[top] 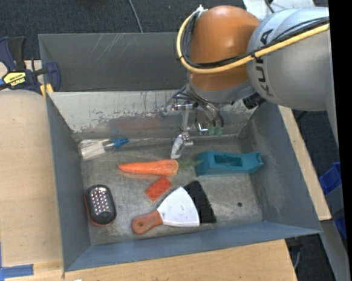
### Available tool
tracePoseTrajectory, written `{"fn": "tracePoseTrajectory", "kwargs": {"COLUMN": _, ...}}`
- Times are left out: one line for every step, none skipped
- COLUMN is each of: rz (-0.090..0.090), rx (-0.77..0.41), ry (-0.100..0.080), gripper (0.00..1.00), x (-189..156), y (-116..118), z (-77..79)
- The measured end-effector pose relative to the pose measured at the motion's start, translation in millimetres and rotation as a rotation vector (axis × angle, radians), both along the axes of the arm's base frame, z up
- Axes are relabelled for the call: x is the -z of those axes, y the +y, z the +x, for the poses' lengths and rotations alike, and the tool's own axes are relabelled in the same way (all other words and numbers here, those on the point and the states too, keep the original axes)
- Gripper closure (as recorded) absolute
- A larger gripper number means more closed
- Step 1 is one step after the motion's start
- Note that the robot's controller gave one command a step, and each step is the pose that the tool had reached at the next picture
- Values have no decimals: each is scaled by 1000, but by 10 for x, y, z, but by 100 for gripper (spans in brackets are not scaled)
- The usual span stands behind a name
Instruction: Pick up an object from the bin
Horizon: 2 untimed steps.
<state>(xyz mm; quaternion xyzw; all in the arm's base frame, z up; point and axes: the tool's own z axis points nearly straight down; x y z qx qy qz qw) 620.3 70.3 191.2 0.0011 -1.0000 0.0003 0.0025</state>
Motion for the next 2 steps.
{"fn": "tracePoseTrajectory", "kwargs": {"rz": 1, "rx": 1, "ry": -8, "gripper": 0, "x": -51, "y": 0, "z": 16}}
{"fn": "tracePoseTrajectory", "kwargs": {"rz": 3, "rx": 2, "ry": -24, "gripper": 100, "x": 1101, "y": 10, "z": 16}}
